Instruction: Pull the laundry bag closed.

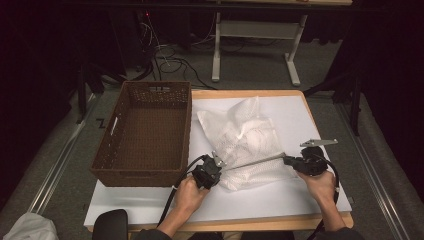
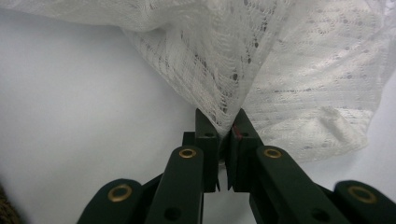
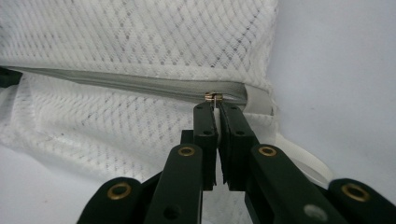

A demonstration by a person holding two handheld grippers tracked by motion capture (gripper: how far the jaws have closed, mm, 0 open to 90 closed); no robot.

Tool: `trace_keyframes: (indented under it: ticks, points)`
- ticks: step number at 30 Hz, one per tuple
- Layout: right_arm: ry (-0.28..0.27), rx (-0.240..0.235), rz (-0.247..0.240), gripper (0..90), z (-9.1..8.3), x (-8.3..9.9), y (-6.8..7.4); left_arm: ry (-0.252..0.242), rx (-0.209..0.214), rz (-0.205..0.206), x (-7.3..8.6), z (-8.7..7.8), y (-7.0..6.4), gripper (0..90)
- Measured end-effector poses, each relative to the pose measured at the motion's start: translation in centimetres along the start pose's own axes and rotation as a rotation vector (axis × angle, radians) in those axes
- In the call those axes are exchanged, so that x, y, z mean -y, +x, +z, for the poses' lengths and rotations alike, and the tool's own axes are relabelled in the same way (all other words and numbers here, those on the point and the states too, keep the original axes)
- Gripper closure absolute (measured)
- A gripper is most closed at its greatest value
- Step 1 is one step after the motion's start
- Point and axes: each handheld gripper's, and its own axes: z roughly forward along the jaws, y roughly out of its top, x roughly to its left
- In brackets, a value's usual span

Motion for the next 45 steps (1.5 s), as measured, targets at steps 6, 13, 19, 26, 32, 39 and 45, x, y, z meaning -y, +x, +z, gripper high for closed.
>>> trace_keyframes:
  ticks: [6,13,19,26,32,39,45]
  points:
    - [0.002,0.007,0.004,87.1,0.2,0.0,-0.3,-0.002,0.004,-0.003,0.0,0.0,0.1,84.7]
    - [0.002,0.011,0.014,87.1,0.3,0.0,-0.7,-0.002,0.005,-0.004,0.0,0.0,0.1,84.7]
    - [0.000,0.015,0.028,87.1,0.4,0.1,-1.1,-0.002,0.002,-0.002,0.0,0.0,0.0,84.7]
    - [0.003,0.025,0.036,87.1,0.5,0.1,-1.5,-0.002,0.001,0.001,0.0,0.0,0.0,84.7]
    - [0.014,0.036,0.047,87.2,0.7,0.1,-1.7,0.002,-0.006,0.005,0.0,0.0,-0.1,84.7]
    - [0.037,0.053,0.054,87.3,1.2,0.0,-2.0,0.008,-0.017,0.019,-0.1,0.0,-0.3,84.7]
    - [0.039,0.070,0.045,87.2,1.5,-0.1,-2.0,0.000,0.001,-0.005,0.0,0.0,0.0,84.8]
